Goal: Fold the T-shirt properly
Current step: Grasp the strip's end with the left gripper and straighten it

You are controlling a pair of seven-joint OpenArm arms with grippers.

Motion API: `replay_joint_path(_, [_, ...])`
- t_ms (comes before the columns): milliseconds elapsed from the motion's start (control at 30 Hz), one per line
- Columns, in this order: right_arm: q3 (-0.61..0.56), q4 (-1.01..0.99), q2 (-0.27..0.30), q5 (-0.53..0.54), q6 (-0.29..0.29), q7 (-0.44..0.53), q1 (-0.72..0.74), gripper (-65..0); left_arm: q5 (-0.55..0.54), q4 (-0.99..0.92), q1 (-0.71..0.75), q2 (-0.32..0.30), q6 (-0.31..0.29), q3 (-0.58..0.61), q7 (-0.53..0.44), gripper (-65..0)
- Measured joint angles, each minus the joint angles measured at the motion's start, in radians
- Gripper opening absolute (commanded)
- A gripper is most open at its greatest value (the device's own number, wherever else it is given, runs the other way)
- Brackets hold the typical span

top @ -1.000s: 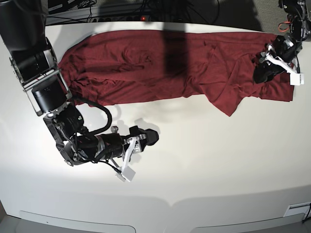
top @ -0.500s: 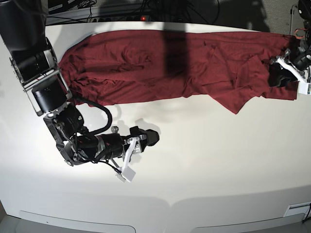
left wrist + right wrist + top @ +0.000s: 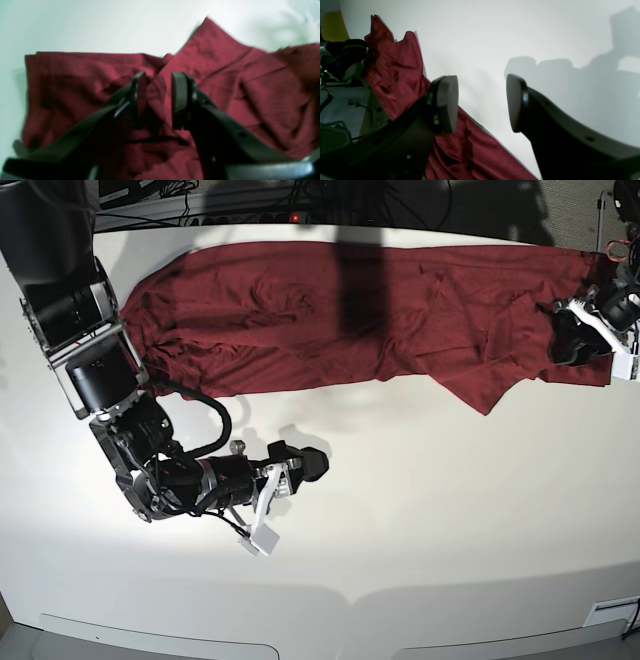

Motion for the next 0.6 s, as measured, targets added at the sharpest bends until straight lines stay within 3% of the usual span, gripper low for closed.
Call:
replay_joint_path(100, [0.0,0.0,0.0,0.008,0.0,0.0,0.0,-34.0,0.056,0.0,-0.001,0.0,0.0,0.0,-0.06,-48.9])
replay_joint_path(267, [0.0,0.0,0.0,0.015,0.0,0.0,0.0,-34.0,0.059,0.0,-0.001,0.003,0.0,0.0,-0.023,-48.9])
replay_joint_path(400, [0.0,0.0,0.0,0.016,0.0,0.0,0.0,-34.0,0.062,-0.002,0.0,0.069,-0.001,-0.001,0.035,-48.9])
replay_joint_path(500, [0.0,0.0,0.0,0.015,0.0,0.0,0.0,-34.0,0.063,-0.002,0.0,0.085,-0.001,0.0,0.017,-49.0])
replay_joint_path(600, [0.0,0.0,0.0,0.015,0.0,0.0,0.0,-34.0,0.062,-0.002,-0.001,0.077,0.0,0.0,-0.008,-54.9])
